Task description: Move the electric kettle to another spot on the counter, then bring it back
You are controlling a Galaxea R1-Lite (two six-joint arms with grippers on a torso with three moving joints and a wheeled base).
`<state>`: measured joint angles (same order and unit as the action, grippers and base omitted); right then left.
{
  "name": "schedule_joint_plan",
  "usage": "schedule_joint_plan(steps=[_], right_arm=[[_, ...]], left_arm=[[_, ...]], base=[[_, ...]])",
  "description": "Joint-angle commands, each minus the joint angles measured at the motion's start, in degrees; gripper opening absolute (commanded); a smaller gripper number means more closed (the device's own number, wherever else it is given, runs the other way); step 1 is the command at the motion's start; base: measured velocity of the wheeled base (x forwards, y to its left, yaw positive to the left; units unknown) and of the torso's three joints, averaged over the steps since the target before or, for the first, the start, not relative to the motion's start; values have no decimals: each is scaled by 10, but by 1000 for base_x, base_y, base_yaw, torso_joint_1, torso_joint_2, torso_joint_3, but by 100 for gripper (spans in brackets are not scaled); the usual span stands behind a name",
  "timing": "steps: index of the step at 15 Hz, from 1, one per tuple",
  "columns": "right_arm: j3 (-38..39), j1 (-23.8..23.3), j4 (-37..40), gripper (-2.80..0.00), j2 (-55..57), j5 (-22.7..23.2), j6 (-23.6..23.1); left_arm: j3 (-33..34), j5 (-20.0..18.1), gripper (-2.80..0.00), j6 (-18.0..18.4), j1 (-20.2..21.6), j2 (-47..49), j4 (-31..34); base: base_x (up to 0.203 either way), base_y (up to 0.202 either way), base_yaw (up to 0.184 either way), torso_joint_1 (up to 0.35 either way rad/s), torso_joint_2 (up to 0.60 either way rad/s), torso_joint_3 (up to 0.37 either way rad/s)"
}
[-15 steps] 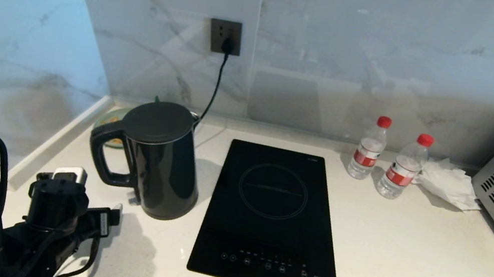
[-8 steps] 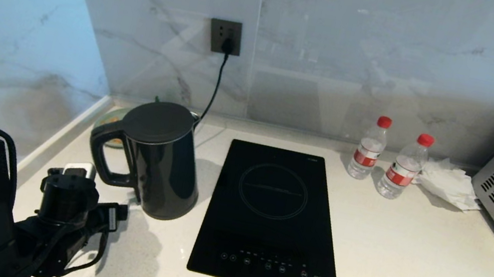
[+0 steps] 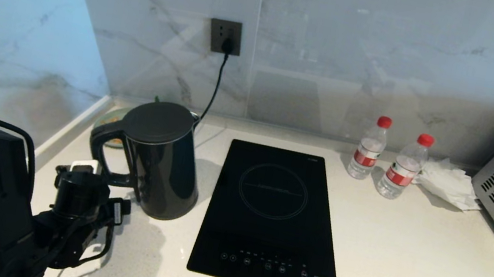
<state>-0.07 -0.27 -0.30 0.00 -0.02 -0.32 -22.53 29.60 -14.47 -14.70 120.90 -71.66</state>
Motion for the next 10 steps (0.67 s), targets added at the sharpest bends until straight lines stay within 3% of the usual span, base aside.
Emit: schedule_joint_plan(steps=[1,10], right_arm=[[0,0,-1,-280,-1,-1,0],[0,0,0,-280,-1,0,0]], left_arm=[[-6,2,0,-1,10,7,-4],[-7,1,0,-1,10,6,-4]], base=[[0,0,0,0,0,0],[0,0,0,0,0,0]])
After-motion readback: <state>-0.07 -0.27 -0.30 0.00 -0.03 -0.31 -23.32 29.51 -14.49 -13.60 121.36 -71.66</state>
